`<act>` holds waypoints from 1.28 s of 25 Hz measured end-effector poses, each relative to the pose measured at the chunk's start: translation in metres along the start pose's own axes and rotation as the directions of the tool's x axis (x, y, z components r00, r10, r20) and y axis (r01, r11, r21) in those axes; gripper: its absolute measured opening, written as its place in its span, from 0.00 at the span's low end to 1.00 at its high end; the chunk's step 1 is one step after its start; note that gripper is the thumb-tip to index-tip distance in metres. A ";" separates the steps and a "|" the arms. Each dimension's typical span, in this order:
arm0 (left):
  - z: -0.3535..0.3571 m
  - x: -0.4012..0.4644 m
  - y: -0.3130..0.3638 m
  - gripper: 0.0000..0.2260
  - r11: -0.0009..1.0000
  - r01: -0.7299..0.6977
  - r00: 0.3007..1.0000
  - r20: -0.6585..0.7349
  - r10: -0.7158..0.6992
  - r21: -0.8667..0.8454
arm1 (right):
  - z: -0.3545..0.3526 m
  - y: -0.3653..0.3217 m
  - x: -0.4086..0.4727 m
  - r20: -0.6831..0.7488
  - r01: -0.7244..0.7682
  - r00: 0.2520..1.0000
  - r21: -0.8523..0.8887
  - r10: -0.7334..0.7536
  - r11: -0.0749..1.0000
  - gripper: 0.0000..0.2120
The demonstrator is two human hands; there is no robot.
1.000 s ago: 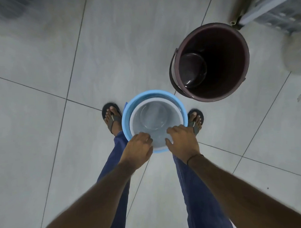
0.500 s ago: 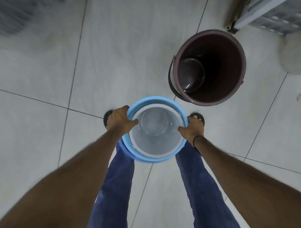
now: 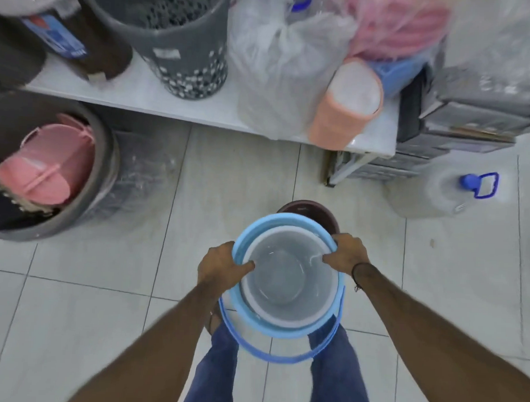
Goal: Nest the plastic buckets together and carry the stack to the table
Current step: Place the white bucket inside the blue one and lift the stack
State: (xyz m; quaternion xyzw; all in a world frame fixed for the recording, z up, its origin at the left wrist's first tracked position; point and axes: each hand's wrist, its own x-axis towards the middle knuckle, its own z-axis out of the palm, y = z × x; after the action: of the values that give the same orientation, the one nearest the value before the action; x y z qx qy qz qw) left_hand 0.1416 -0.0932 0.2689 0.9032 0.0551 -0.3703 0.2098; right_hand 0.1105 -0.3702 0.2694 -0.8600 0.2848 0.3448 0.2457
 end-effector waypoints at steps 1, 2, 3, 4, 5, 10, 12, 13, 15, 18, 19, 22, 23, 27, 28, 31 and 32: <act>-0.003 0.005 0.021 0.20 1.000 -0.004 1.000 -0.010 0.004 -0.003 | -0.020 0.003 0.006 -0.036 0.004 0.999 0.025 -0.003 1.000 0.23; -0.002 0.013 0.042 0.20 1.000 -0.001 1.000 -0.017 0.001 -0.005 | -0.037 0.009 0.017 -0.069 0.000 0.998 0.048 0.003 0.999 0.23; 0.004 0.024 0.061 0.20 1.000 0.008 1.000 -0.026 -0.008 -0.010 | -0.048 0.015 0.032 -0.094 -0.006 0.996 0.060 0.012 0.998 0.22; 0.014 0.037 0.076 0.20 1.000 0.021 0.999 -0.030 -0.021 -0.012 | -0.055 0.024 0.048 -0.107 -0.010 0.994 0.064 0.017 0.998 0.20; 0.027 0.053 0.089 0.20 0.999 0.033 0.999 -0.030 -0.034 -0.010 | -0.058 0.032 0.065 -0.120 -0.017 0.992 0.068 0.025 0.998 0.17; 0.119 0.147 0.090 0.25 0.989 0.148 0.989 -0.028 -0.147 0.031 | -0.003 0.079 0.166 -0.131 -0.011 0.991 0.018 0.013 1.000 0.12; 0.152 0.175 0.074 0.32 0.981 0.191 0.981 -0.031 -0.190 0.024 | 0.029 0.093 0.195 -0.127 0.003 0.992 -0.003 -0.003 1.000 0.12; 0.175 0.194 0.062 0.35 0.978 0.209 0.978 -0.027 -0.208 0.027 | 0.054 0.102 0.215 -0.124 0.006 0.992 -0.013 -0.008 1.000 0.12; 0.208 0.224 0.042 0.40 0.970 0.243 0.970 -0.029 -0.242 0.033 | 0.091 0.113 0.250 -0.142 0.022 0.990 -0.022 -0.025 1.000 0.14; 0.241 0.256 0.018 0.37 0.954 0.299 0.954 0.013 -0.299 -0.031 | 0.130 0.124 0.289 -0.174 0.023 0.984 -0.017 -0.026 1.000 0.14; 0.247 0.263 0.012 0.34 0.947 0.317 0.948 0.014 -0.317 -0.058 | 0.138 0.127 0.298 -0.175 0.019 0.984 -0.005 -0.019 1.000 0.14; 0.250 0.277 -0.005 0.29 0.917 0.353 0.936 0.054 -0.349 -0.184 | 0.149 0.129 0.311 -0.124 -0.031 0.991 0.084 0.041 0.996 0.18; 0.247 0.278 -0.008 0.28 0.910 0.348 0.938 0.086 -0.337 -0.224 | 0.149 0.128 0.309 -0.109 -0.039 0.993 0.095 0.049 0.995 0.18; 0.217 0.247 -0.020 0.28 0.880 0.361 0.932 0.122 -0.340 -0.310 | 0.136 0.111 0.269 -0.138 0.048 0.990 0.065 -0.039 0.997 0.14; 0.199 0.229 -0.022 0.28 0.866 0.365 0.930 0.095 -0.355 -0.341 | 0.127 0.100 0.252 -0.148 0.079 0.987 0.062 -0.069 0.995 0.13; 0.114 0.158 -0.019 0.26 0.824 0.382 0.919 0.079 -0.386 -0.418 | 0.076 0.046 0.181 -0.129 0.142 0.983 0.058 -0.134 0.988 0.13; 0.076 0.130 -0.014 0.26 0.820 0.377 0.920 0.073 -0.384 -0.431 | 0.054 0.025 0.152 -0.114 0.154 0.983 0.059 -0.147 0.986 0.14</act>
State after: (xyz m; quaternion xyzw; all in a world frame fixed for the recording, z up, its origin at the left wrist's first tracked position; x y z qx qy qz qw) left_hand 0.1826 -0.1191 0.1259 0.8067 0.3176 -0.3750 0.3284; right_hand 0.1611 -0.4031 0.1175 -0.8879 0.2434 0.2676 0.2843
